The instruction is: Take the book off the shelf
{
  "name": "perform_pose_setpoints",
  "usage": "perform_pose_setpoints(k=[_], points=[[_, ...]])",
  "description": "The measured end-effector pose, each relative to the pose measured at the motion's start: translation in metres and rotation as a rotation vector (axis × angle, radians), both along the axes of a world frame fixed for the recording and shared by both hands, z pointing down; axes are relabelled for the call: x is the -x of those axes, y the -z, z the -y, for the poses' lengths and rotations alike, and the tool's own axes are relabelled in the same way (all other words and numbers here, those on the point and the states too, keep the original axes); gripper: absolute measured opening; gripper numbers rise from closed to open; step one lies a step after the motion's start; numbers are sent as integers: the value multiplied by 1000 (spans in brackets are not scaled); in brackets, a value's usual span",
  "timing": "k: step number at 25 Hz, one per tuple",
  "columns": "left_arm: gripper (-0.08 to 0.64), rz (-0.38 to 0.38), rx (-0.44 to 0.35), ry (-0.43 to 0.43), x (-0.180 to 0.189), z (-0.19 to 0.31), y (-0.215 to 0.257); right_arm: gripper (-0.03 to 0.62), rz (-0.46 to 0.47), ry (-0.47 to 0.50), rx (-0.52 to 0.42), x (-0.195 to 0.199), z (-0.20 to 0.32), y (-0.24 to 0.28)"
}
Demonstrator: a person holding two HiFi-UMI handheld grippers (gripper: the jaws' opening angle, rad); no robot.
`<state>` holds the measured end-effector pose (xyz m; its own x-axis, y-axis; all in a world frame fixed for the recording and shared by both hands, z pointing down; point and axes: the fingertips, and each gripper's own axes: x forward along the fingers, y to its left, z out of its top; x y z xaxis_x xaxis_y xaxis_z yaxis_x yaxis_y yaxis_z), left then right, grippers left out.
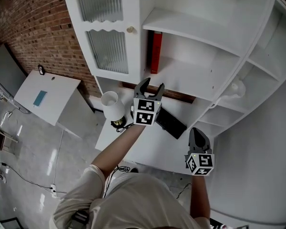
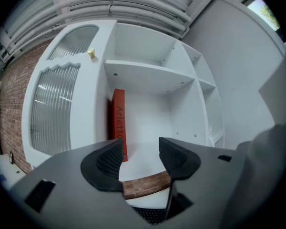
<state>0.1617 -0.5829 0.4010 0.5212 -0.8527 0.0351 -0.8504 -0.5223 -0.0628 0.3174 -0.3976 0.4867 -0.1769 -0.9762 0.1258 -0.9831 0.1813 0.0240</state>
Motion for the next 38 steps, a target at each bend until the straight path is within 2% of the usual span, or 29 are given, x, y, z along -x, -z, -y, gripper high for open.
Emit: perform_pose_setpoints(k=[10,14,19,25,35,38], points=[[229,-27,53,137,-16,83,8,2,22,-25,18,-7,17,-11],[239,-92,96,189,-14,103,9,2,29,-27,29,-11,21,-15],[247,-93,121,251,-16,126,6,2,35,-20,37,-10,23,-18],[264,-112,145,280,-17,150,9,2,37,-13,45,-11,22,-21],[264,-44,139,303,-28,187,4,2,43,-37,65,-24,18,-32],[262,-44,143,308,-29,195,2,2,46,-41,76,-24,18,-36]])
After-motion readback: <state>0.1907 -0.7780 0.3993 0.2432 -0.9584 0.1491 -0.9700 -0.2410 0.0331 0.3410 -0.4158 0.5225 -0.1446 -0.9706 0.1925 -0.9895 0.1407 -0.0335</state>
